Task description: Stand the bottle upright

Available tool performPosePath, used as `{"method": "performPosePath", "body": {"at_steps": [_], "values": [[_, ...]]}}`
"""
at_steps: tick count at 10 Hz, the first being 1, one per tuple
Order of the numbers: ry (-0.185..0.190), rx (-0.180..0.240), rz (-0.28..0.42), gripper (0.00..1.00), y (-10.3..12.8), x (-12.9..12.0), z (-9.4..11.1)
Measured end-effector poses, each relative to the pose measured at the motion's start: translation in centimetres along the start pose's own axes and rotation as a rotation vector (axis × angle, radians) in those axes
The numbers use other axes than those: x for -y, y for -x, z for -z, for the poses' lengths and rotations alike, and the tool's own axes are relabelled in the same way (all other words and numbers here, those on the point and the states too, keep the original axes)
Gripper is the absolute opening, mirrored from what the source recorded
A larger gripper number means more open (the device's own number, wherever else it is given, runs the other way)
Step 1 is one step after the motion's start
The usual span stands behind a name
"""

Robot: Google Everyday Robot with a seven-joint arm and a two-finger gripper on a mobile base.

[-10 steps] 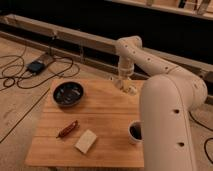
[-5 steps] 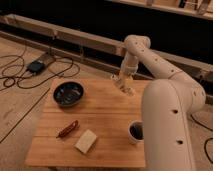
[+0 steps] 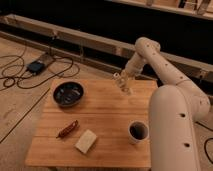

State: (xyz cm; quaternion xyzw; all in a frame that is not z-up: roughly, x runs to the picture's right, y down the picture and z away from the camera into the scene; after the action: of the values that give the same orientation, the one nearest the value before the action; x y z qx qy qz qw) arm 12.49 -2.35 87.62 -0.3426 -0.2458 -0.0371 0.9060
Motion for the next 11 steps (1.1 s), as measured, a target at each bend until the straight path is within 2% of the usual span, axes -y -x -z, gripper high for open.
{"method": "performPosePath", "body": {"at_steps": [2,4,9,11], "values": [[-0.012,0.050,-0.015,0.09,-0.8,-0.5,-0.3],[-0.004,0.073,-0.022,0.09,-1.4,-1.0,-0.6],[-0.001,0.071,-0.023,0.09,-1.6,-1.2,-0.7],[0.002,0.088,-0.030,0.09,-1.5,-1.3,-0.7]]}}
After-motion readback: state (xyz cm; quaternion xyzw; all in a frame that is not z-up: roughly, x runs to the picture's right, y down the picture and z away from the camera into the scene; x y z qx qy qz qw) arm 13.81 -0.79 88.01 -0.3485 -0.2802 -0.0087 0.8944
